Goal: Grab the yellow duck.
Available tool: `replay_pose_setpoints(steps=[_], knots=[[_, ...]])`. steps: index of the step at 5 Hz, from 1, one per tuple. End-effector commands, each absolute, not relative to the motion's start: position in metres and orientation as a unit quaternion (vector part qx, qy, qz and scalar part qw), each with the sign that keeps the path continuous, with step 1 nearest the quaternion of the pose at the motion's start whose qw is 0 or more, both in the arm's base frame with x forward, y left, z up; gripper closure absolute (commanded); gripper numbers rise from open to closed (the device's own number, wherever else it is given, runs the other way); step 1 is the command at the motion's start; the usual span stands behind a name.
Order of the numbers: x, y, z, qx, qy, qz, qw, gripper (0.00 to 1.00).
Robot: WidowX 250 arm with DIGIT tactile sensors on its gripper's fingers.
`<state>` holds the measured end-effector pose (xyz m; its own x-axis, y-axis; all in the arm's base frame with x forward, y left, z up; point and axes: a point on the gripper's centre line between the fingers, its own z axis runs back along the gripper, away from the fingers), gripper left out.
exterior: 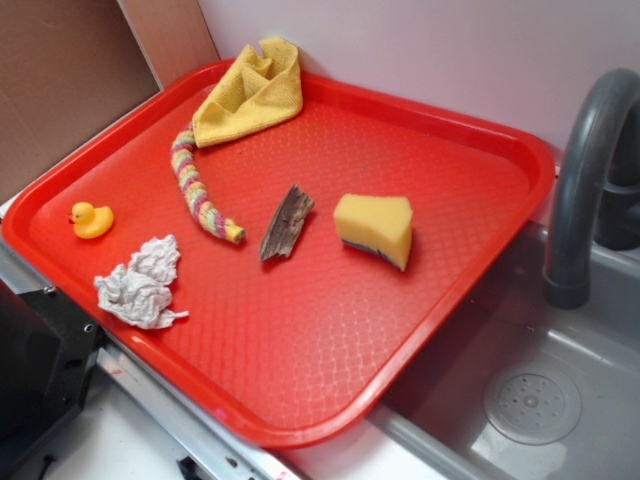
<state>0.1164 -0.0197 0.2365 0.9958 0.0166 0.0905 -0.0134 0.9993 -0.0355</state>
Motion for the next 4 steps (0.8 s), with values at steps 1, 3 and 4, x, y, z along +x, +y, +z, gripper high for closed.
replay_pose_setpoints(steps=[1, 3, 4], knots=[[0.116, -0.02, 0.236, -0.017, -0.045, 0.007, 0.999, 0.0], [0.125, 0.002, 0.205, -0.014, -0.083, -0.001, 0.996, 0.0], [0.13, 0.025, 0.179, -0.008, -0.07, -0.011, 0.997, 0.0]])
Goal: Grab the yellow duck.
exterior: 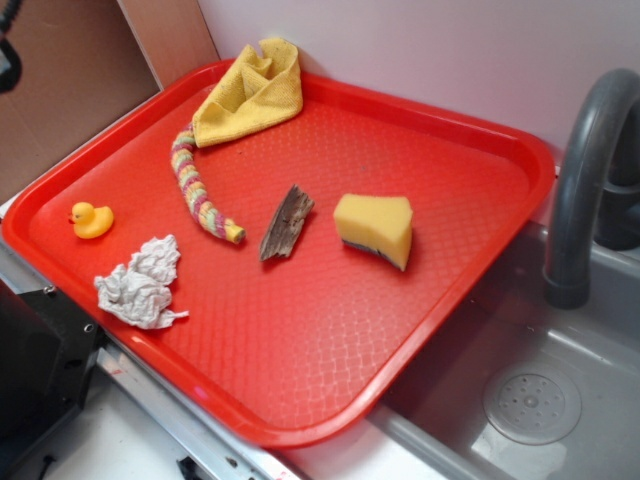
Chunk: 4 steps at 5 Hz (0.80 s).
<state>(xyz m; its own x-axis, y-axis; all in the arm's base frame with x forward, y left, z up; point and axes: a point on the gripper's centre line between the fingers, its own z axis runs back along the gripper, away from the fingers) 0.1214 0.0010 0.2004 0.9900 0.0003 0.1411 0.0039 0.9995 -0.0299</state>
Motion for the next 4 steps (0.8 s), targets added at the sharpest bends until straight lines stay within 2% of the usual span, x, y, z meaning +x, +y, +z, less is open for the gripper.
replay_pose_setpoints(steps=[1, 3, 4], knots=[[0.134, 0.048, 0.148, -0.009, -0.045, -0.035, 0.998, 0.0], [0.14, 0.071, 0.097, 0.002, -0.002, -0.024, 1.0, 0.0], [0.141, 0.078, 0.073, 0.018, 0.025, -0.015, 0.999, 0.0]])
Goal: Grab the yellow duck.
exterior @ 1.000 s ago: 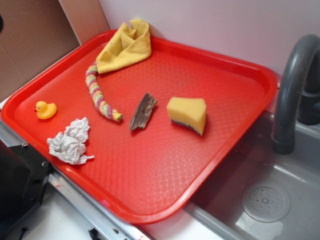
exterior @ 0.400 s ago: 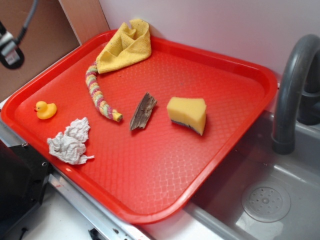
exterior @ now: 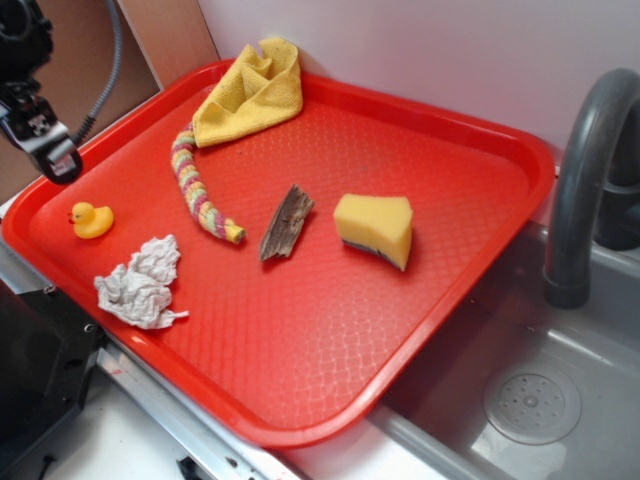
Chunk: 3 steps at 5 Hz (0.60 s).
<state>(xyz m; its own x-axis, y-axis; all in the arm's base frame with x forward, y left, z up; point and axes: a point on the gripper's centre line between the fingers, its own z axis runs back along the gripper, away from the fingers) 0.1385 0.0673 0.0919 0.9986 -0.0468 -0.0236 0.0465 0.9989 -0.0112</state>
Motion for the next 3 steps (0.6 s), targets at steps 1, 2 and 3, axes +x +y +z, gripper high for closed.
replay_pose_setpoints(steps=[1, 2, 3], knots=[[0.142, 0.086, 0.056, 0.033, 0.043, -0.014, 0.998, 0.0], [0.141, 0.089, 0.035, 0.03, 0.056, -0.02, 0.998, 0.0], [0.141, 0.084, 0.018, 0.025, 0.067, -0.027, 0.997, 0.0]])
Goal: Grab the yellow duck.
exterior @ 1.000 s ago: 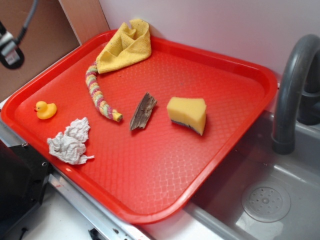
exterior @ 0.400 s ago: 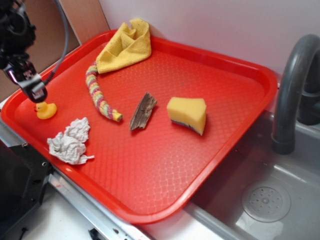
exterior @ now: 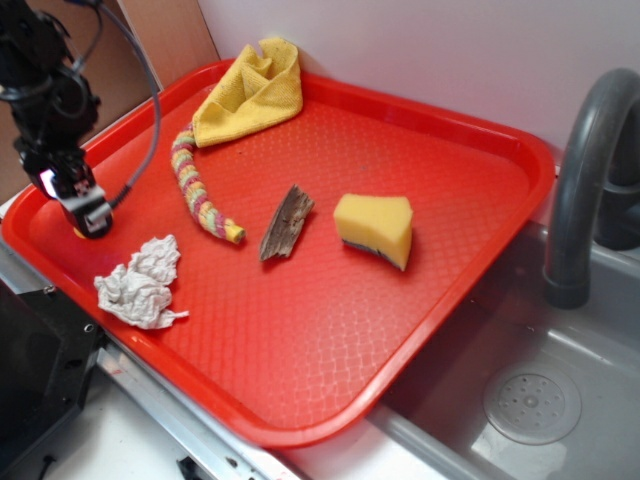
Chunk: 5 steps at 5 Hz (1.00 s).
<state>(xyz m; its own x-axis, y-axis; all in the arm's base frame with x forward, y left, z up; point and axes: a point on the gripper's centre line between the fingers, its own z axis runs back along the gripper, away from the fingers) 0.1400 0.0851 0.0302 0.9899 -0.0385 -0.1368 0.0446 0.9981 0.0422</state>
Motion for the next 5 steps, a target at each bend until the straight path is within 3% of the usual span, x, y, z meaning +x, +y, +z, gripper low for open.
replay_pose_setpoints(steps=[1, 3, 4, 5], knots=[[0.143, 0.082, 0.013, 0.027, 0.069, -0.033, 0.997, 1.0], [0.142, 0.086, 0.011, 0.037, 0.072, -0.022, 0.996, 1.0], [0.146, 0.077, 0.048, 0.014, 0.043, 0.007, 0.999, 1.0], [0.153, 0.04, 0.098, -0.039, -0.026, 0.092, 0.995, 1.0]])
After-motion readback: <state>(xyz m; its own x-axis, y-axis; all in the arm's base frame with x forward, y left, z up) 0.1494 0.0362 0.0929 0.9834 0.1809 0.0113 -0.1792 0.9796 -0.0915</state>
